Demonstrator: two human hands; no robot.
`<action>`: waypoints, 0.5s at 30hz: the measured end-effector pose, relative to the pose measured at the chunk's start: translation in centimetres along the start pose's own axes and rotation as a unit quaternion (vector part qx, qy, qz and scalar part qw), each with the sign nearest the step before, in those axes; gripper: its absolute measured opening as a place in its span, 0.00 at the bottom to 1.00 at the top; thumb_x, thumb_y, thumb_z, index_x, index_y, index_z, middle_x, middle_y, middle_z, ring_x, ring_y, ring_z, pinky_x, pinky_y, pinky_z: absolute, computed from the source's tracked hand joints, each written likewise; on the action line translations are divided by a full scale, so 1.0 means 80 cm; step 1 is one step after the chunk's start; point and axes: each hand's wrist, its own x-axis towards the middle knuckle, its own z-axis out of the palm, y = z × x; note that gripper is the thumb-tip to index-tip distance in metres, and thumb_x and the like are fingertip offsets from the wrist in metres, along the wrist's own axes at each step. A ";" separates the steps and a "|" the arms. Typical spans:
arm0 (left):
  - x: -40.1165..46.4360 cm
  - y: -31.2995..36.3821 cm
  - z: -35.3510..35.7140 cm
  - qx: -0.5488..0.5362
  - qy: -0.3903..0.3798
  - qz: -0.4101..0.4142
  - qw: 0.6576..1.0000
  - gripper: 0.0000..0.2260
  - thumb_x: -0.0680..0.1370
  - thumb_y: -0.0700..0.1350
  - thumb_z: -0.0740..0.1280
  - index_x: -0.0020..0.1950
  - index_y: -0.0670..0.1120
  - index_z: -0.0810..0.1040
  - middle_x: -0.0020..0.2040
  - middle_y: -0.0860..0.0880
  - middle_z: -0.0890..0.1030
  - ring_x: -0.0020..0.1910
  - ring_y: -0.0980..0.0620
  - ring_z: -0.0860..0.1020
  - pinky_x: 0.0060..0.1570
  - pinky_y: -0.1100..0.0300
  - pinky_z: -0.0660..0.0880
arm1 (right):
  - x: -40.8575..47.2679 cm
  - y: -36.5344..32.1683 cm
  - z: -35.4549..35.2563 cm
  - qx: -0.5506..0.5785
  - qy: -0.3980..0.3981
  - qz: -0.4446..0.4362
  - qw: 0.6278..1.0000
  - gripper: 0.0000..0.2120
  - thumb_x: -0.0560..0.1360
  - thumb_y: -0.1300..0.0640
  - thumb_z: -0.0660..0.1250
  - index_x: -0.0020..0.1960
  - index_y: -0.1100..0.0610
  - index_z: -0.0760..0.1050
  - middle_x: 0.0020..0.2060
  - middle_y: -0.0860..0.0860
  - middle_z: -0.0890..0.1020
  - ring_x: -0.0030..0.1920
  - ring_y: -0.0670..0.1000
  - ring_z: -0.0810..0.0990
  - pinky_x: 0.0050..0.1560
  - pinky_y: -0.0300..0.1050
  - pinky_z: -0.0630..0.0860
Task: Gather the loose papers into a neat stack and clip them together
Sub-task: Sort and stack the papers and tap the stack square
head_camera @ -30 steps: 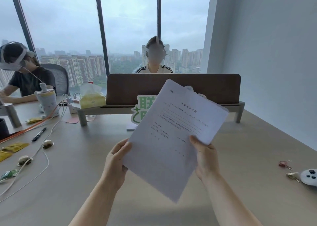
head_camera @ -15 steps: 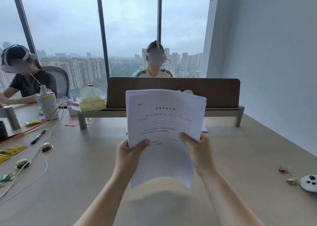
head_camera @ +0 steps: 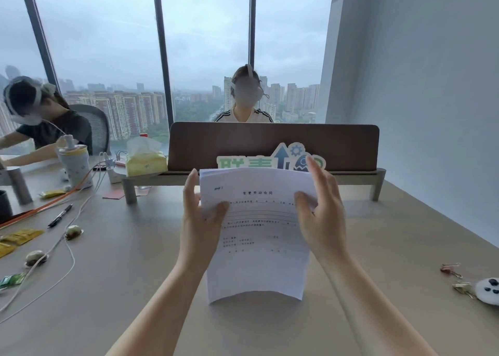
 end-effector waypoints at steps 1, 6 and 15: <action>0.006 0.005 -0.001 0.017 0.002 0.024 1.000 0.38 0.76 0.39 0.69 0.74 0.66 0.53 0.56 0.52 0.78 0.52 0.53 0.80 0.47 0.57 0.78 | 0.004 0.001 -0.001 -0.013 0.001 -0.010 1.000 0.26 0.78 0.64 0.64 0.73 0.44 0.68 0.67 0.47 0.72 0.66 0.40 0.69 0.59 0.34 0.71; 0.027 0.026 -0.007 0.142 -0.007 0.140 0.980 0.26 0.75 0.39 0.71 0.68 0.60 0.71 0.62 0.54 0.73 0.57 0.59 0.73 0.56 0.52 0.76 | 0.009 0.009 -0.003 -0.042 0.011 -0.035 0.998 0.18 0.77 0.65 0.65 0.66 0.53 0.76 0.62 0.50 0.76 0.63 0.45 0.73 0.57 0.18 0.61; 0.033 0.031 -0.014 0.142 -0.030 0.154 0.977 0.17 0.74 0.37 0.70 0.60 0.51 0.79 0.59 0.57 0.73 0.58 0.63 0.72 0.56 0.50 0.77 | 0.012 0.003 -0.003 -0.054 -0.009 -0.042 0.998 0.19 0.78 0.65 0.64 0.64 0.49 0.78 0.66 0.50 0.72 0.63 0.41 0.69 0.51 0.20 0.63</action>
